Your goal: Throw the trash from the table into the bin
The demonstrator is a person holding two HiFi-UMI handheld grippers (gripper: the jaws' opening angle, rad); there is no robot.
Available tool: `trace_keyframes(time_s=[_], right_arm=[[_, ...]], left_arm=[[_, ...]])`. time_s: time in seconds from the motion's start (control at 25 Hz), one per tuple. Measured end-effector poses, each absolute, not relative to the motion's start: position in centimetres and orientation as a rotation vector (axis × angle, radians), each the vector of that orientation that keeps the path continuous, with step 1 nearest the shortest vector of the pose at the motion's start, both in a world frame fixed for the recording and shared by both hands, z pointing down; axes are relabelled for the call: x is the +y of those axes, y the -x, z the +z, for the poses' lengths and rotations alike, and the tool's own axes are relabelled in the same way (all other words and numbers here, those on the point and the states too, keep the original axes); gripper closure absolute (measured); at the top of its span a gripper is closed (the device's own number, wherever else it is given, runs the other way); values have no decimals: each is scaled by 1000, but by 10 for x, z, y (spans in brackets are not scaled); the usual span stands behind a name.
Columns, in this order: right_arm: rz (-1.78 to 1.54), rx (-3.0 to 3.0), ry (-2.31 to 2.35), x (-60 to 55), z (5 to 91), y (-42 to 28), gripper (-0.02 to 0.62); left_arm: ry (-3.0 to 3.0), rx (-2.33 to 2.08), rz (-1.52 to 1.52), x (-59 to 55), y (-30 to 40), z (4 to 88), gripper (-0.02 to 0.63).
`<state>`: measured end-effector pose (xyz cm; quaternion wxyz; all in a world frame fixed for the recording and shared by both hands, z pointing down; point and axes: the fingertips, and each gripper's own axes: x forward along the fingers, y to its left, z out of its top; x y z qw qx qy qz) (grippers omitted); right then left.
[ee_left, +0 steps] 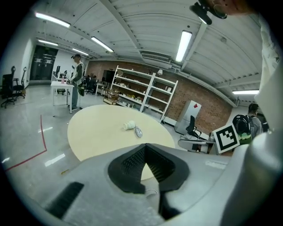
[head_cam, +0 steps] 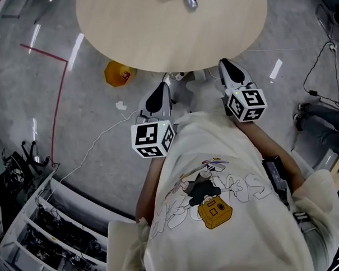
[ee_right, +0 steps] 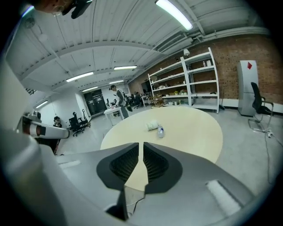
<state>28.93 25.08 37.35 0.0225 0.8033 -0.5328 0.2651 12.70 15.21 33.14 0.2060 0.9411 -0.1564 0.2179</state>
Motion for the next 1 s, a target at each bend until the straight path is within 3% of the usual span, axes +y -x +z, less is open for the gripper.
trace_keyframes(time_s=[0.64, 1.0], right_arm=[[921, -1814, -2229, 169, 424, -409, 440], [971, -1757, -2116, 90, 491, -453, 334]], left_arm=[[-2614, -517, 644, 112, -268, 343, 600], [-2540, -658, 714, 81, -298, 344, 600]])
